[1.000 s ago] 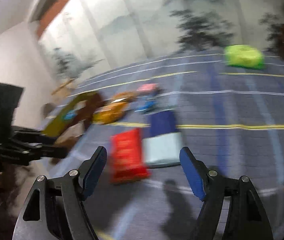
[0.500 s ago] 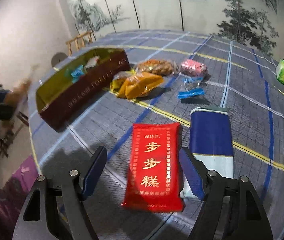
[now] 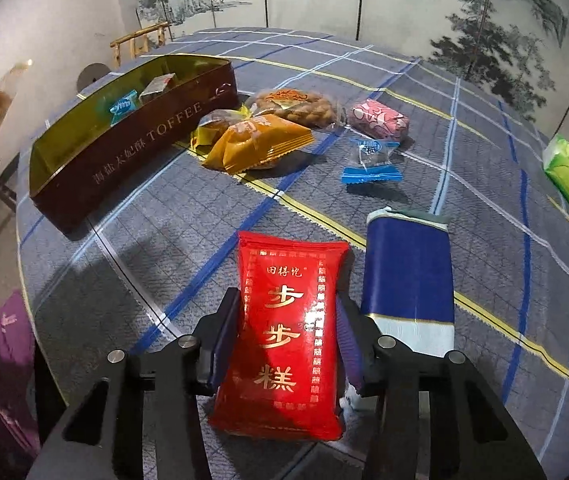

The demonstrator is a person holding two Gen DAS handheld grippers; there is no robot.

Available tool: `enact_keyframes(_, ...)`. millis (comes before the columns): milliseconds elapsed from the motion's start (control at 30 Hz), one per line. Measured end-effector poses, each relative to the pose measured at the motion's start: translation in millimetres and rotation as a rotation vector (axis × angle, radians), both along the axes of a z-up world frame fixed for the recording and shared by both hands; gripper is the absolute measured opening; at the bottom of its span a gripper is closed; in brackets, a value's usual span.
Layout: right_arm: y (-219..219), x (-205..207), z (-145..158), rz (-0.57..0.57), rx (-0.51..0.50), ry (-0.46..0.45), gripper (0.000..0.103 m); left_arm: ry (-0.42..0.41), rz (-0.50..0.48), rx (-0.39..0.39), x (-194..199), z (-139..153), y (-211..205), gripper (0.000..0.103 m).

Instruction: Organize snacks

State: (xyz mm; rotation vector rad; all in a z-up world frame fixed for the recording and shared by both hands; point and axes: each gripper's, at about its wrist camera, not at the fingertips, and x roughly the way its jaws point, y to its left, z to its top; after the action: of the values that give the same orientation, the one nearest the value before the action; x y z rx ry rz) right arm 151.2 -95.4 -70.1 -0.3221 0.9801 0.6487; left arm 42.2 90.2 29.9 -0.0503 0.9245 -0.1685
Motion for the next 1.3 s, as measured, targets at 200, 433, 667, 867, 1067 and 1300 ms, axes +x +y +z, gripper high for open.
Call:
enact_keyframes(200,-2.1,-7.6,11.1,-0.046,0.084,-0.009,0.046,0.005,0.060,0.011,2.4,-3.2,23.5,0.034)
enact_keyframes(433,-2.2,-16.4,29.3,-0.085,0.231,0.004,0.046,-0.001,0.126,0.040,13.8,-12.4,53.7,0.034)
enact_keyframes(667,-4.9,-17.4,42.7,-0.109,0.288,0.005,0.046,0.020,0.175,0.069,29.7,-28.4,80.2,0.034)
enact_keyframes(867,-4.4,-17.5,55.8,-0.121,0.322,-0.006,0.046,0.019,0.201,0.108,45.9,-39.9,95.5,0.034)
enact_keyframes(1067,-1.5,-17.7,62.8,-0.119,0.349,0.000,0.046,0.030,0.211,0.155,58.3,-57.4,102.3,0.034)
enact_keyframes(1300,5.9,-18.2,69.7,-0.112,0.355,-0.003,0.046,0.051,0.230,0.162,63.8,-73.2,114.5,0.035)
